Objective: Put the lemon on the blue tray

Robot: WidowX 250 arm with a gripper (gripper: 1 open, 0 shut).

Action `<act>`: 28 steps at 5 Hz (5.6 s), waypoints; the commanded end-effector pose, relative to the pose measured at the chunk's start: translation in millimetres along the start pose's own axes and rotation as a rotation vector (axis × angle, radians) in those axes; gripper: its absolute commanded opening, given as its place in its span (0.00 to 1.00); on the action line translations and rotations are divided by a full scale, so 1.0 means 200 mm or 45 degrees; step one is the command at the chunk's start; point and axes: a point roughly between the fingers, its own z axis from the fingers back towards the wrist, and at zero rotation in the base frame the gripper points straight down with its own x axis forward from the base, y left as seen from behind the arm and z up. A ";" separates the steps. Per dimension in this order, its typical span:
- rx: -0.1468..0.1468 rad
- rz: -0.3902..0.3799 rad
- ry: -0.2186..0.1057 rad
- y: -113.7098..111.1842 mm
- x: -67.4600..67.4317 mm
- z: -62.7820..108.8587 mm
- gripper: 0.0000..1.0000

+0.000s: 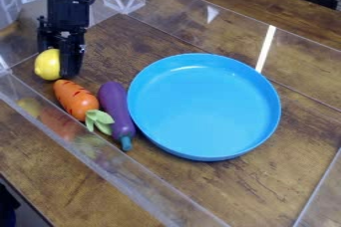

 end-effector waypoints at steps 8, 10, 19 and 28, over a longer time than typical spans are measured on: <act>0.063 0.370 -0.154 -0.02 0.11 0.18 0.00; 0.103 0.353 -0.188 -0.15 0.07 0.28 0.00; 0.081 0.145 -0.311 -0.62 -0.05 0.61 0.00; 0.056 -0.205 -0.200 -0.97 -0.01 0.38 0.00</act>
